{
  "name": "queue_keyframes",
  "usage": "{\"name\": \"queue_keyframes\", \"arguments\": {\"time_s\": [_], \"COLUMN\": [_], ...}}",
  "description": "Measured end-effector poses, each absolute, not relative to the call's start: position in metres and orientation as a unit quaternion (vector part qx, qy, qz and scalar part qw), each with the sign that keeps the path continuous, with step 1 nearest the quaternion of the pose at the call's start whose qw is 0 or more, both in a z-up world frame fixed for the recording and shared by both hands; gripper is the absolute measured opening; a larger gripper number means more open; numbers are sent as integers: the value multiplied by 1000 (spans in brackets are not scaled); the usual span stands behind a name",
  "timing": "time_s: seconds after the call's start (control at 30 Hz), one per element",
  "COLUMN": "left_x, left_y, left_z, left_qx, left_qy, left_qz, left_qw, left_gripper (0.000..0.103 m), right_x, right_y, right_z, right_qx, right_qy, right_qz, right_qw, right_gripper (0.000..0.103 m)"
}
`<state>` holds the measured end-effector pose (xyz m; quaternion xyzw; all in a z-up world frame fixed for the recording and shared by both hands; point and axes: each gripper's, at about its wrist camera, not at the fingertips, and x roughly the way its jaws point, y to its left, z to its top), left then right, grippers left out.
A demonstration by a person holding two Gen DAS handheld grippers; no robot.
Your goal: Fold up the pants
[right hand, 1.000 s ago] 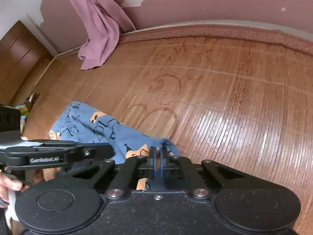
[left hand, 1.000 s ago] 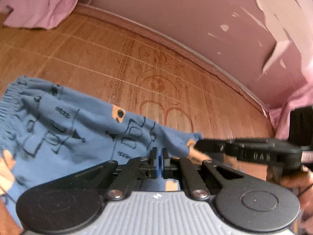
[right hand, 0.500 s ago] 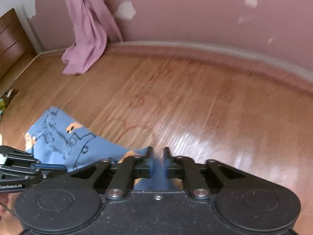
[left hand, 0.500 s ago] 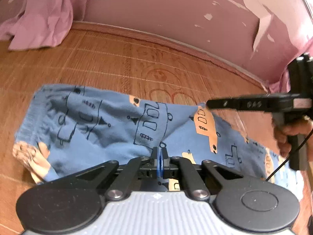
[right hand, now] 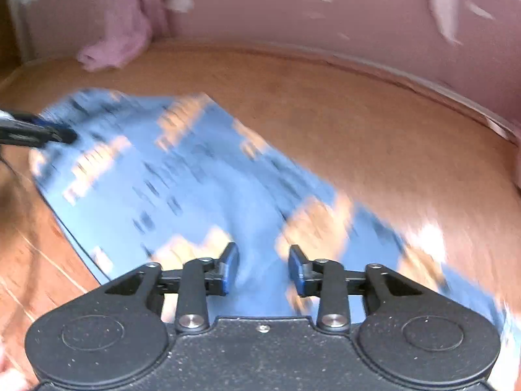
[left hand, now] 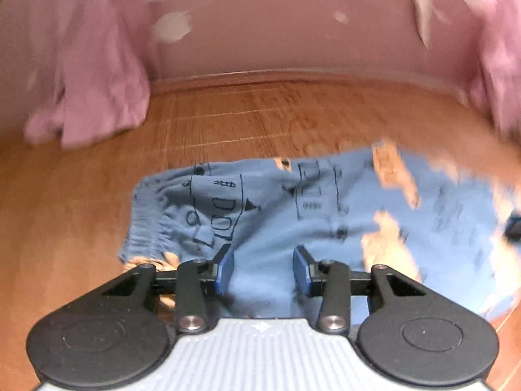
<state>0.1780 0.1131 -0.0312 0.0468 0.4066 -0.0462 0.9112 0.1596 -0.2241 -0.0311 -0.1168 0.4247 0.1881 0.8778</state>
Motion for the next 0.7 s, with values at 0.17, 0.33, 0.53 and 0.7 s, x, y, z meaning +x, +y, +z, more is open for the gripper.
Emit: {"name": "queue_keyframes", "arguments": {"time_s": [0.17,0.33,0.53,0.7], "left_x": [167,161,159,157], "left_y": [135,166,198,171], "left_z": [-27,-23,-20,-16], "left_qx": [76,131,141,190], "left_qy": [419,427,445,442], "left_qz": [-18,19,65,78], "left_qw": [905,894,882,873], "left_gripper": [65,68,89,78], "right_x": [130,109,96,82], "right_y": [-208,-214,-280,-328], "right_z": [-37,-32,-30,-37], "right_qx": [-83,-43,-18,1], "right_qy": [414,422,414,414], "right_qz": [183,217,107,40], "right_qw": [888,879,904,910], "right_gripper": [53,51,49,50]}}
